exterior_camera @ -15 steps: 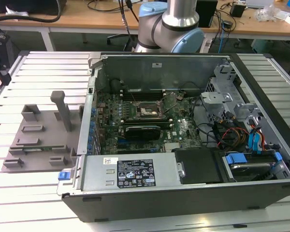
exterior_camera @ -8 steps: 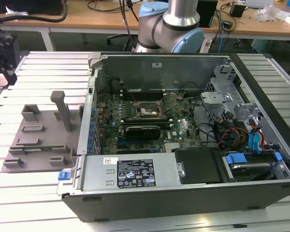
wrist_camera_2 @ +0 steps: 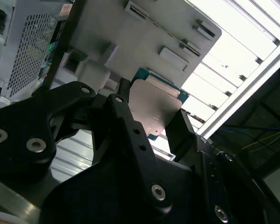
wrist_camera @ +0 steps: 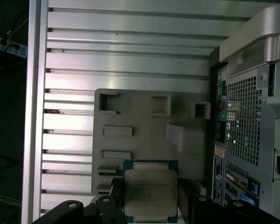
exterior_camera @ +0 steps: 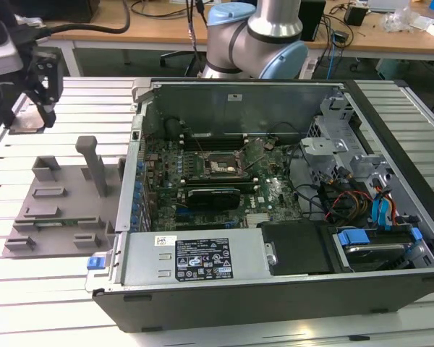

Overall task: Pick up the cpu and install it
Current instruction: 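Pick up the cpu and move it towards the insertion slot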

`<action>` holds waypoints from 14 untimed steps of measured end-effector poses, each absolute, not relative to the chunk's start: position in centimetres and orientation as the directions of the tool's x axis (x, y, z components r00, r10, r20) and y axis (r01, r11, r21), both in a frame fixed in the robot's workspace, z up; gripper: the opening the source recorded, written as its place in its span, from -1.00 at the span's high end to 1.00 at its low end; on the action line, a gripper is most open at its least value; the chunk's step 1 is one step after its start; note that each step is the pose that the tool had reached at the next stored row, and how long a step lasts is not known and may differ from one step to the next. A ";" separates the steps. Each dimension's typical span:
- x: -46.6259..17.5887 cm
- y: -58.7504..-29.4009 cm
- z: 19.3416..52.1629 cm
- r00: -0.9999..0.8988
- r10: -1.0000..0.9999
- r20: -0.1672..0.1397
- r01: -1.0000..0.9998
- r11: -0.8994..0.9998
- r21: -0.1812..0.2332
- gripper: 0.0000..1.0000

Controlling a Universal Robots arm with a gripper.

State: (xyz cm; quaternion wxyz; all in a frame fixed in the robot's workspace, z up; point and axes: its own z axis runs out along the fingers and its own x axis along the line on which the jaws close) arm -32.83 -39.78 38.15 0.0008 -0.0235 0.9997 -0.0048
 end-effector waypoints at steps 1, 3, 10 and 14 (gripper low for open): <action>-32.1 -39.8 38.1 -0.999 -0.047 -0.001 -0.047 0.999 -0.010 -0.09; -31.3 -39.8 38.1 -0.999 -0.047 -0.001 -0.047 0.999 -0.010 -0.09; -27.1 -39.8 38.1 -0.999 -0.047 0.001 -0.047 0.999 -0.009 -0.09; -25.0 -39.8 38.1 -0.999 -0.047 0.003 -0.047 0.999 -0.009 -0.09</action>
